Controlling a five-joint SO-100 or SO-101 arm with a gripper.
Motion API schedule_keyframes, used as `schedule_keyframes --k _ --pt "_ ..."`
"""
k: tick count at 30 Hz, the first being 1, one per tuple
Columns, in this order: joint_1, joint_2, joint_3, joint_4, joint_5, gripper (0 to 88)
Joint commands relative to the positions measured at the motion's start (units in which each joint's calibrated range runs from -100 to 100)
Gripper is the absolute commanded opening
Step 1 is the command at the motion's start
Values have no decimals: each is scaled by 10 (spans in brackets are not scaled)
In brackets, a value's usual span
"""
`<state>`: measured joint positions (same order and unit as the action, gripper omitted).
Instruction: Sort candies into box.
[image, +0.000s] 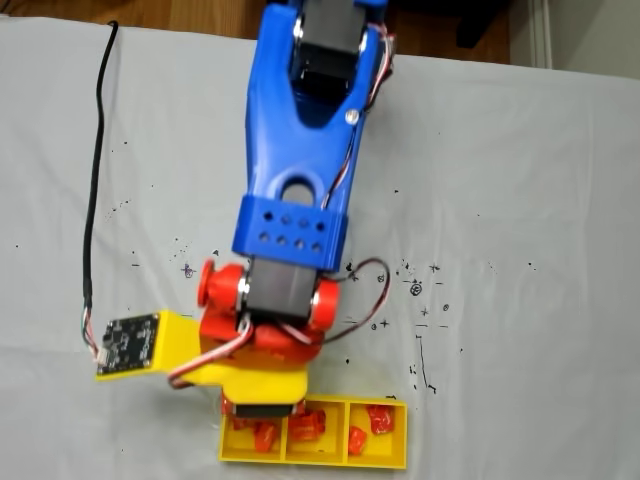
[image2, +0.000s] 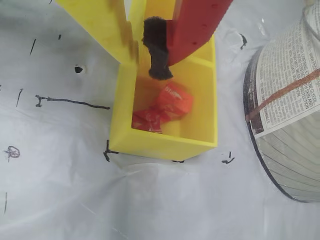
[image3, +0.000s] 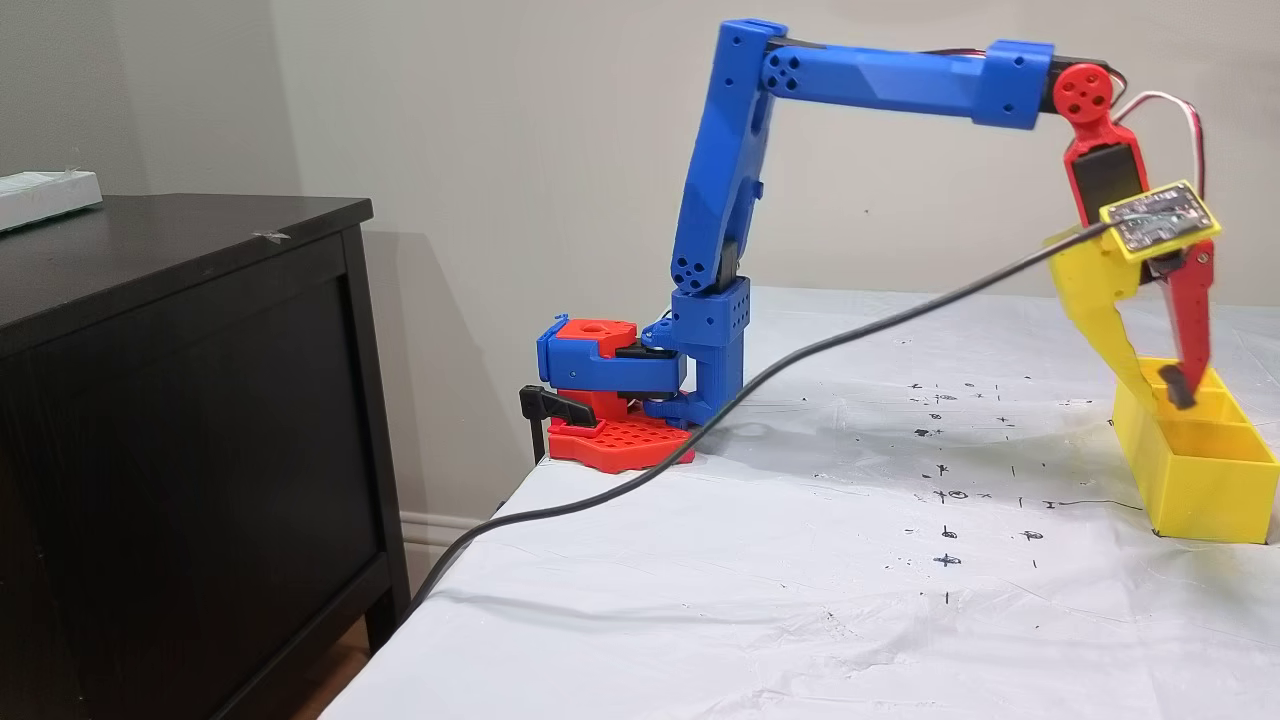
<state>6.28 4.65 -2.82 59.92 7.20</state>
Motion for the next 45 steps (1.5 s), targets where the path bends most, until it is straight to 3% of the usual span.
schedule_keyframes --k 1,18,28,45 --pt "-5 -156 70 -23 -6 2" --pt "-56 -684 643 -156 -22 2" --pt "-57 -1036 847 14 -35 2" --pt "-41 -1037 904 52 -33 9"
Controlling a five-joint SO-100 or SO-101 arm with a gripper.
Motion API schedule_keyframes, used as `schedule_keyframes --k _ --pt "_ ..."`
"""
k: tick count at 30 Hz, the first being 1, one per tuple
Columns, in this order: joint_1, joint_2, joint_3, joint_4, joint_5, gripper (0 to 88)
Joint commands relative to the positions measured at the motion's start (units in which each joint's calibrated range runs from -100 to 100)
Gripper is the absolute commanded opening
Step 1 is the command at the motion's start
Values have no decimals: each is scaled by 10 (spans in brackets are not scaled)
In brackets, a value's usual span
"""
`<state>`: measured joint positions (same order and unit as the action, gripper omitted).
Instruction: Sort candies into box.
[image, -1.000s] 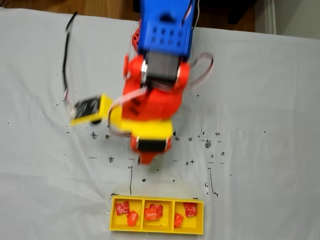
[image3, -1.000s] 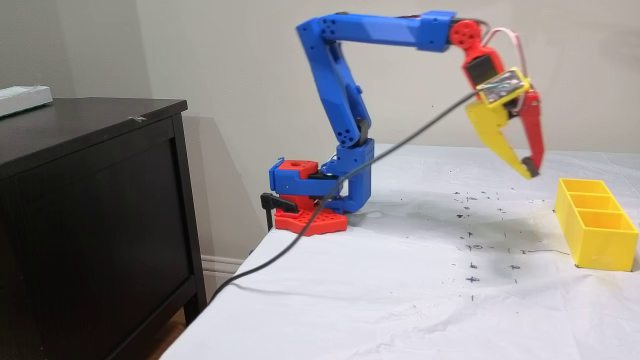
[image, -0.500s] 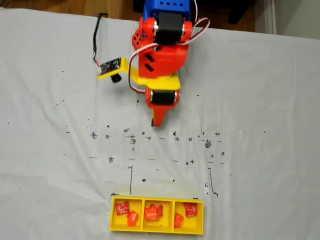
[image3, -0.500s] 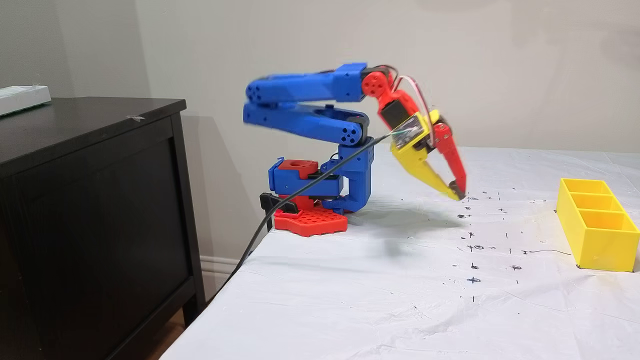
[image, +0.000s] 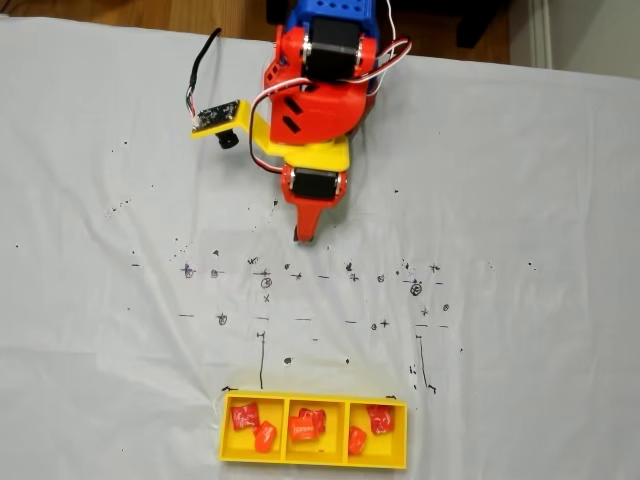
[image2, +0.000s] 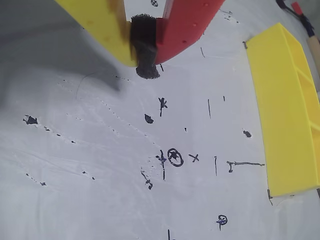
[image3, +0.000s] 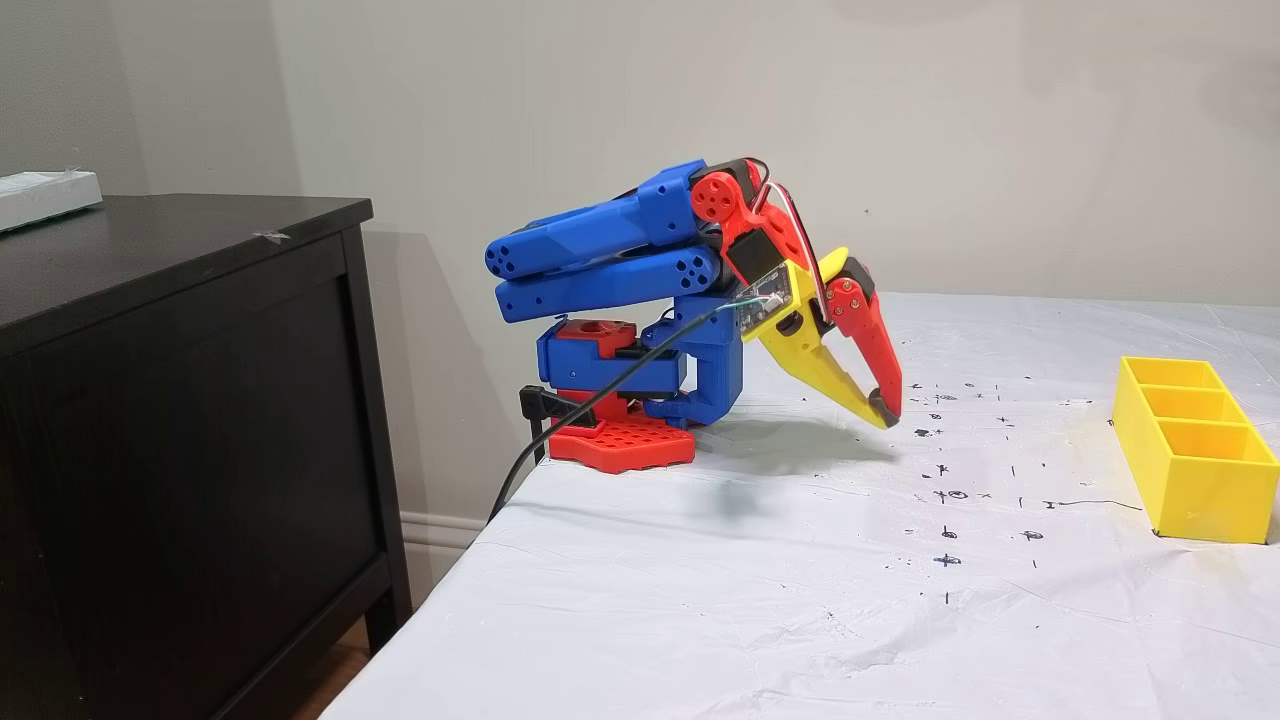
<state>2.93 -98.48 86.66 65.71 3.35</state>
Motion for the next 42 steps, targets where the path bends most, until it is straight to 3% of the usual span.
schedule_keyframes --k 1,7,20,25,42 --pt "-10 -6 23 -20 5 8" --pt "-18 -6 113 -121 6 4" --pt "21 -6 103 -96 1 42" --pt "17 -6 106 -105 -13 2" --pt "22 -6 107 -108 -30 2"
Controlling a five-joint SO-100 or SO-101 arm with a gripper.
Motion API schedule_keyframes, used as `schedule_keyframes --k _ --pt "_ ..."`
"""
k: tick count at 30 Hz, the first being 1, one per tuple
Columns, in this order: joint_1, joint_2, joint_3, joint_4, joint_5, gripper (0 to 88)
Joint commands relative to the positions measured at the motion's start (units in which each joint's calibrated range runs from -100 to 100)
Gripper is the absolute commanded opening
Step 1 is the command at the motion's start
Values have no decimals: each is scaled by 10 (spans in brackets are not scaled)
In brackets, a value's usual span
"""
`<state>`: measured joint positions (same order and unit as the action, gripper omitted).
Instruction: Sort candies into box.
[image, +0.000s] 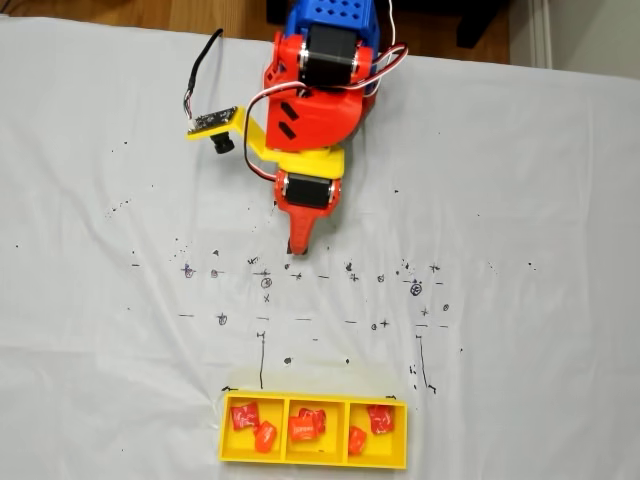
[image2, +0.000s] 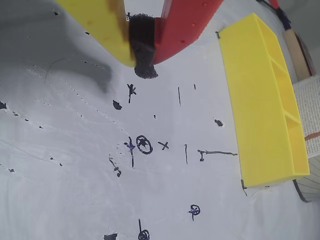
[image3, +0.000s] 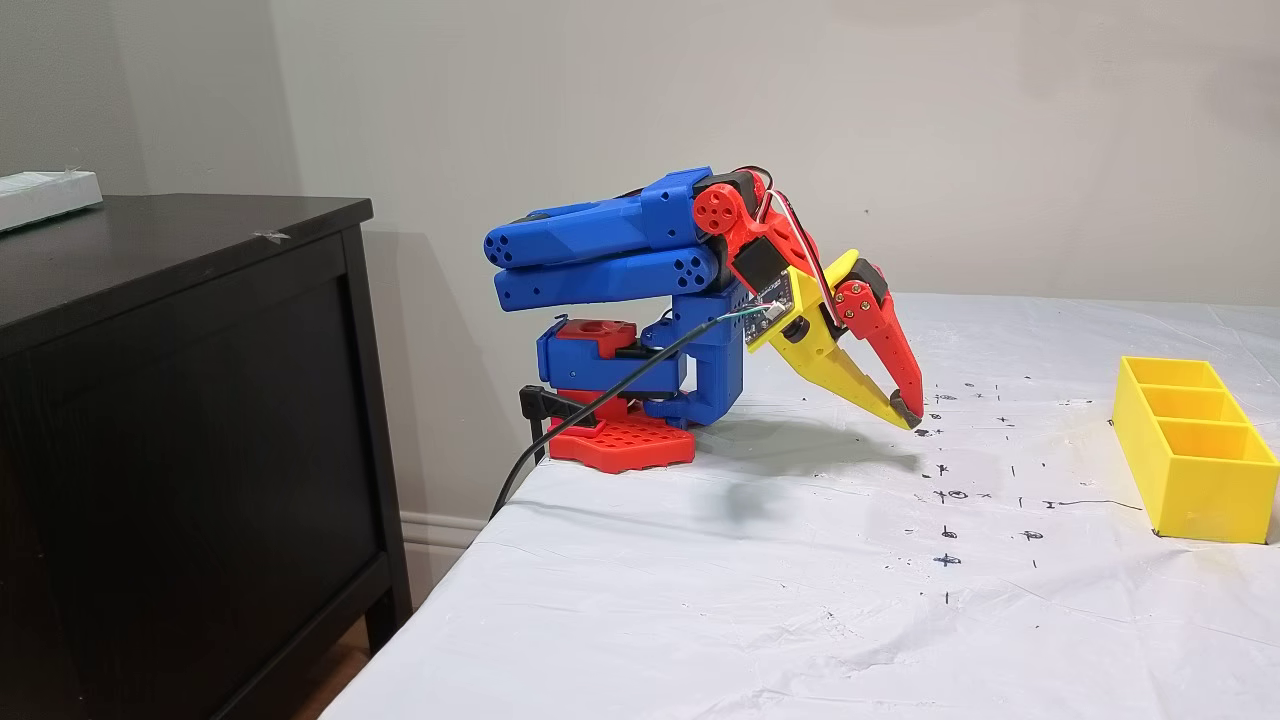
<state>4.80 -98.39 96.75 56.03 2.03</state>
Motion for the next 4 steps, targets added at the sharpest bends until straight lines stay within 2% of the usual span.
schedule_keyframes --k 1,4 --pt "8 -7 6 -11 -20 2" --pt "15 -6 6 -12 -23 2"
